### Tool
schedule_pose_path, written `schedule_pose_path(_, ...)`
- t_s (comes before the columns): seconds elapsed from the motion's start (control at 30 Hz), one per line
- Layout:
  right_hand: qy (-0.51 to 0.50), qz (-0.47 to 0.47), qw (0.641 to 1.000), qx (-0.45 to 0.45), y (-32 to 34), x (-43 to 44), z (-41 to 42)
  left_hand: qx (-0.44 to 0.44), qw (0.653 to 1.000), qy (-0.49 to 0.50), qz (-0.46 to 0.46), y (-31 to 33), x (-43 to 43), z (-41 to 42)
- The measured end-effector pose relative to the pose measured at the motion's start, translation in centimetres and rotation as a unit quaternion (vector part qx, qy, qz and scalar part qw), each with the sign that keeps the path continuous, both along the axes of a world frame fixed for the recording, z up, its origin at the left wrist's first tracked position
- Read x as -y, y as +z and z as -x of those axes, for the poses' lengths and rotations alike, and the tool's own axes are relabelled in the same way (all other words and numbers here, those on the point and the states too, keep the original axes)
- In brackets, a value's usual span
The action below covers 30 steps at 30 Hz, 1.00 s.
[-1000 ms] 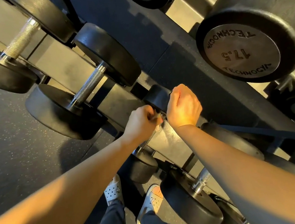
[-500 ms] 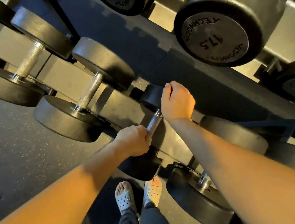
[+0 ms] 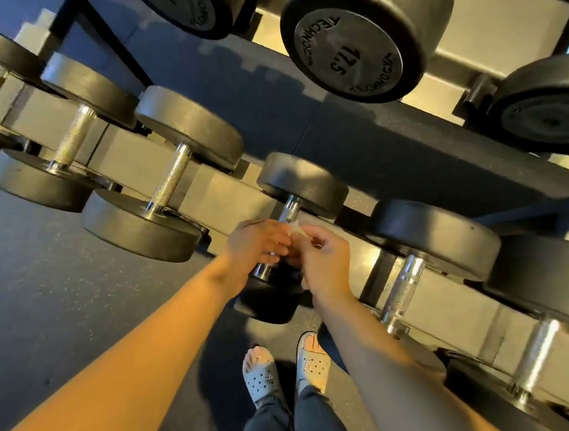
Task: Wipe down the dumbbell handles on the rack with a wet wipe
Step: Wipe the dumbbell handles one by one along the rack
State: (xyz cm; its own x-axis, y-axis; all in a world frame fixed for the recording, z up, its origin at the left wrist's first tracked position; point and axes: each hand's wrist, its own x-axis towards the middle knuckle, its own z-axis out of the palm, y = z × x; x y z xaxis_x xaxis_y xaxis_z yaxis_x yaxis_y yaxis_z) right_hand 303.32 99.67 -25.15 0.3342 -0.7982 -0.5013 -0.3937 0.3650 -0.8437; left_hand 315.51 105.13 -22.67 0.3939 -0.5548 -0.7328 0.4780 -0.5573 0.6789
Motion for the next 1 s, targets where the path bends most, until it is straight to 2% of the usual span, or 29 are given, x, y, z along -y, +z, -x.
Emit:
schedule_pose_path(0.03, -0.064, -0.066, 0.996, 0.008, -0.5, 0.4, -0.3, 0.056, 0.998, 0.006, -0.009, -0.4, -0.6, 0.0)
schedule_pose_path(0.07, -0.138, -0.128, 0.982, 0.027, -0.8, 0.9, -0.7, 0.147, 0.988, -0.003, -0.036, -1.0, -1.4, -0.1)
schedule_pose_path(0.13, -0.265, -0.212, 0.937, 0.086, -1.3, 1.8, -2.1, 0.347, 0.929, -0.057, -0.114, -2.1, -3.2, -0.3)
schedule_pose_path(0.17, -0.294, -0.218, 0.925, 0.101, -1.6, 1.9, -3.0, 0.385, 0.911, -0.067, -0.129, -2.8, -3.9, -0.2)
schedule_pose_path(0.23, -0.276, -0.164, 0.943, 0.083, -2.8, 1.4, -4.6, 0.379, 0.915, -0.047, -0.129, -4.5, -4.7, 0.0)
schedule_pose_path(0.3, -0.205, -0.096, 0.973, 0.051, -3.9, 0.3, -4.5, 0.381, 0.914, -0.019, -0.140, -6.0, -4.8, 0.9)
schedule_pose_path(0.4, 0.009, -0.045, 0.999, -0.014, -4.8, -0.9, -1.7, 0.436, 0.886, -0.008, -0.159, -6.0, -4.6, 2.2)
schedule_pose_path(0.43, 0.090, -0.046, 0.994, -0.049, -5.0, -1.0, -0.9, 0.444, 0.882, -0.002, -0.158, -5.9, -4.6, 2.3)
schedule_pose_path(0.47, 0.124, -0.053, 0.989, -0.066, -5.4, -0.7, -0.3, 0.449, 0.881, -0.004, -0.152, -5.8, -4.6, 2.4)
schedule_pose_path(0.5, 0.113, -0.052, 0.990, -0.064, -5.2, -0.2, 0.0, 0.447, 0.883, -0.008, -0.146, -5.7, -4.7, 2.4)
schedule_pose_path(0.57, -0.062, -0.105, 0.992, 0.019, -4.3, 1.4, -0.7, 0.439, 0.887, -0.010, -0.143, -5.6, -4.6, 2.3)
schedule_pose_path(0.6, -0.167, -0.165, 0.969, 0.074, -4.0, 2.2, -1.5, 0.437, 0.887, -0.008, -0.148, -5.7, -4.6, 2.2)
schedule_pose_path(0.63, -0.230, -0.200, 0.946, 0.108, -3.8, 2.7, -2.4, 0.437, 0.886, -0.009, -0.156, -5.8, -4.6, 2.3)
schedule_pose_path(0.67, -0.247, -0.209, 0.939, 0.117, -3.8, 2.8, -3.2, 0.437, 0.884, -0.009, -0.164, -5.7, -4.5, 2.4)
schedule_pose_path(0.77, -0.184, -0.191, 0.961, 0.075, -4.2, 1.0, -4.1, 0.431, 0.885, -0.008, -0.178, -5.7, -4.5, 2.4)
schedule_pose_path(0.83, -0.068, -0.166, 0.984, -0.012, -4.6, 0.7, -3.3, 0.428, 0.885, -0.010, -0.183, -5.8, -4.5, 2.4)
schedule_pose_path(0.9, 0.070, -0.161, 0.981, -0.085, -4.9, 2.0, -2.4, 0.434, 0.883, -0.014, -0.181, -5.8, -4.5, 2.5)
schedule_pose_path(0.97, 0.102, -0.155, 0.978, -0.092, -4.4, 4.0, -2.4, 0.443, 0.878, -0.021, -0.179, -5.6, -4.5, 2.7)
schedule_pose_path(1.0, 0.072, -0.154, 0.982, -0.083, -4.2, 4.6, -2.8, 0.448, 0.876, -0.025, -0.179, -5.5, -4.5, 2.7)
